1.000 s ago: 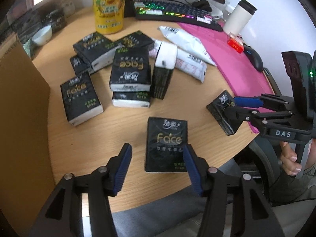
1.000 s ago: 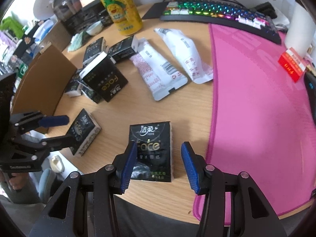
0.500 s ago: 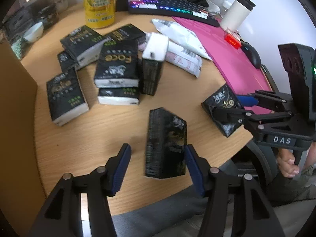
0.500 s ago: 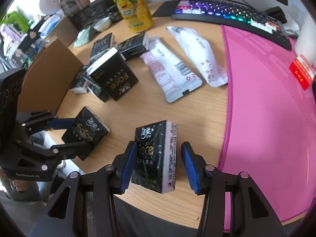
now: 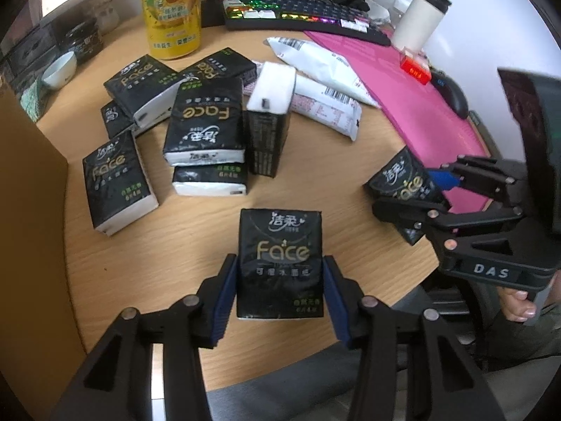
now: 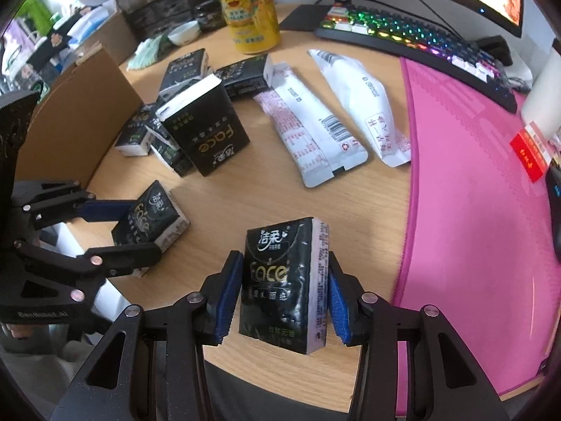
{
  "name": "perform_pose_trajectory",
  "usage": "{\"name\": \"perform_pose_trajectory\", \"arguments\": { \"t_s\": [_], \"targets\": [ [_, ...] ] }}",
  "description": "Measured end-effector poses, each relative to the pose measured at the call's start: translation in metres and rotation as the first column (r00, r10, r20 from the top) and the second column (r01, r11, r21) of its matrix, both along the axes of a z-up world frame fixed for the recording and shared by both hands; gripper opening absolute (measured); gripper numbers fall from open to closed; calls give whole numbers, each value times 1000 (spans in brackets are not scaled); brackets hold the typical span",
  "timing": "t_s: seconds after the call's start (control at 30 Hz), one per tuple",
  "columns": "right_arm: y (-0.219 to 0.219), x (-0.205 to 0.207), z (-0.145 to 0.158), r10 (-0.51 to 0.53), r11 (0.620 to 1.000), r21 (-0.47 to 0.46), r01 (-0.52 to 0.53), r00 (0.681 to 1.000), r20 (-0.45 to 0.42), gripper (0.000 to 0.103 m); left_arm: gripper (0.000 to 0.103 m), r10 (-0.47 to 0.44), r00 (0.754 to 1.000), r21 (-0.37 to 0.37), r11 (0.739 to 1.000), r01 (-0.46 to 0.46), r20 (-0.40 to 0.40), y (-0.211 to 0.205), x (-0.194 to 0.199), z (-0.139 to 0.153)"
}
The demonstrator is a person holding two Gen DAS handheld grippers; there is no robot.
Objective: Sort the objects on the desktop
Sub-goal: 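Grasp a black Face tissue pack with the left tool, then lift both held Face packs and turn them onto their edges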
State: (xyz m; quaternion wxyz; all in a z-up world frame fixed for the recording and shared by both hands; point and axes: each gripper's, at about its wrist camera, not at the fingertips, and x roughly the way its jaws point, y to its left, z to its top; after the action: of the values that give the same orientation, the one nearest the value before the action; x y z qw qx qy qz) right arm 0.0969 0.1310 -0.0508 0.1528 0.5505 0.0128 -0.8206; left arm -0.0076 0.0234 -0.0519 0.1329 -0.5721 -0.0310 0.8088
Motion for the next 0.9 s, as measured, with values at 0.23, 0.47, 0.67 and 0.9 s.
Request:
{"name": "perform_pose_trajectory", "arguments": {
  "t_s": [0.23,0.47,0.67,0.9],
  "targets": [
    [8,-4,0,-26,999,-32,26,1000,7,45,53,28,1000,36,999,-28,-3,-17,0,5],
    [6,-3,-2,-19,999,-33,19,1000,6,46,53,41,999,49,998,-40,-15,-25,1,12],
    [17,-2,7,-54,997,-52,53,998,-15,47,53,34,999,36,999,-34,3,-24,-2,4],
    [31,-1,16,-87,995,-42,85,996,-36,48,53,27,1000,38,999,-27,1,-24,-1,4]
  ]
}}
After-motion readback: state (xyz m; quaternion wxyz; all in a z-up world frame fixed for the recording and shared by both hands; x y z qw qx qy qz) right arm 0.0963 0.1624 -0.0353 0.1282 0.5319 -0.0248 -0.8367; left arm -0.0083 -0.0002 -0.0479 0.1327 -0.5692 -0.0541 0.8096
